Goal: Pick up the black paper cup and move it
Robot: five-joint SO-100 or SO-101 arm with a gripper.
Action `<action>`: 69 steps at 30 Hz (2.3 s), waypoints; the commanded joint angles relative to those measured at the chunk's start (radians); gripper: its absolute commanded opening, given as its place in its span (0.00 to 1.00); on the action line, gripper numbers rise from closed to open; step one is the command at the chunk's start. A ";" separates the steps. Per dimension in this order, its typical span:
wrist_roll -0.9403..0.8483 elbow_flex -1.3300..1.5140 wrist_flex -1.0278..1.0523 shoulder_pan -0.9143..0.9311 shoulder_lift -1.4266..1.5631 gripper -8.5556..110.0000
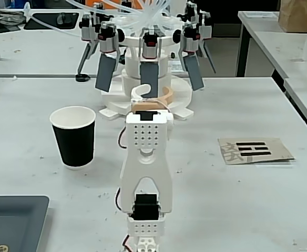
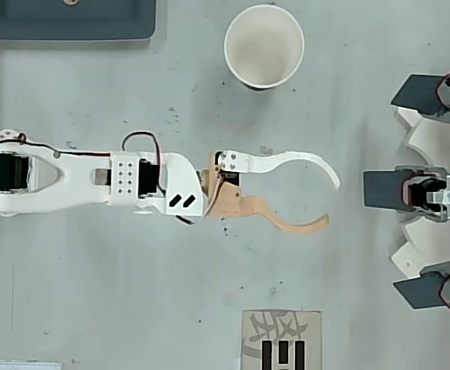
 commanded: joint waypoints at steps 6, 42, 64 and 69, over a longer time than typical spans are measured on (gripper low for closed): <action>-0.060 0.106 -0.052 0.028 0.097 0.14; 0.051 0.623 -0.578 0.040 0.261 0.28; 0.112 0.936 -0.721 -0.046 0.437 0.48; 0.081 0.960 -0.721 -0.149 0.462 0.49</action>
